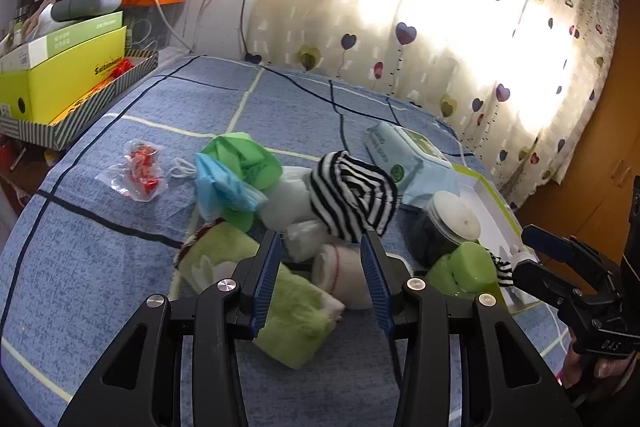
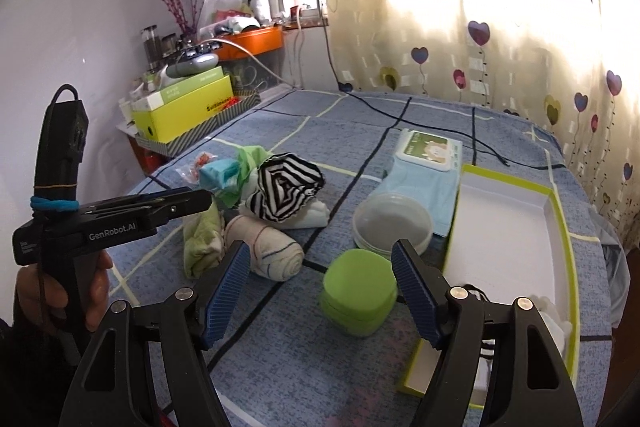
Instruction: Organize soft objects
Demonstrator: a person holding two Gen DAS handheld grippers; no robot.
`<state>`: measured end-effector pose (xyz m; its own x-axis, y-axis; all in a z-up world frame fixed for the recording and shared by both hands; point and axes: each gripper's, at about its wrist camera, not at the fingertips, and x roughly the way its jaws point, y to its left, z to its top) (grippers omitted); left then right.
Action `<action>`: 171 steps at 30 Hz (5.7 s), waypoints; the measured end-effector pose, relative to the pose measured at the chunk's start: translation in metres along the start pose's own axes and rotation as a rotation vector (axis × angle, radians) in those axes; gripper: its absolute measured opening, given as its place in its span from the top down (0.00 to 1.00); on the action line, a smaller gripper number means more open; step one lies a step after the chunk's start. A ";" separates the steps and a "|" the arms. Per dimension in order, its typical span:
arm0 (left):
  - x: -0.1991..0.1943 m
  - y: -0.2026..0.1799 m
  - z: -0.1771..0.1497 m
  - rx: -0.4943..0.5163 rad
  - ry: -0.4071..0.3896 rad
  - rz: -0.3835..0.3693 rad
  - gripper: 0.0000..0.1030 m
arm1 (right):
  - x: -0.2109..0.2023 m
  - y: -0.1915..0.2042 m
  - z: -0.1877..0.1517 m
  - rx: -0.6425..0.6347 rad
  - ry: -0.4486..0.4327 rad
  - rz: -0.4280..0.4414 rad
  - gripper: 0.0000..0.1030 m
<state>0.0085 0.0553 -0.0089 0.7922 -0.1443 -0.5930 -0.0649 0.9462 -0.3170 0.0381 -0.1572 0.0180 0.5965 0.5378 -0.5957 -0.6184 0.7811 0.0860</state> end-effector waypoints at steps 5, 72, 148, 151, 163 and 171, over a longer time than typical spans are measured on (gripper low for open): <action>0.001 0.019 0.000 -0.038 -0.001 0.025 0.58 | 0.021 0.010 0.009 -0.018 0.026 0.015 0.29; 0.007 0.025 -0.007 -0.127 0.041 0.036 0.76 | 0.063 0.047 0.029 -0.112 0.063 0.113 0.75; -0.002 -0.115 0.043 0.147 -0.058 -0.157 0.76 | -0.057 -0.077 0.006 0.137 -0.164 -0.141 0.88; 0.004 -0.127 0.044 0.164 -0.044 -0.169 0.76 | -0.063 -0.092 0.001 0.165 -0.166 -0.163 0.88; 0.026 -0.165 0.044 0.221 -0.009 -0.211 0.76 | -0.064 -0.131 -0.018 0.231 -0.153 -0.198 0.88; 0.047 -0.187 0.044 0.257 0.029 -0.222 0.76 | -0.051 -0.151 -0.027 0.271 -0.121 -0.198 0.88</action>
<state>0.0843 -0.1157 0.0549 0.7523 -0.3593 -0.5523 0.2650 0.9324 -0.2457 0.0876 -0.3112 0.0136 0.7573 0.3890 -0.5246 -0.3368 0.9208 0.1967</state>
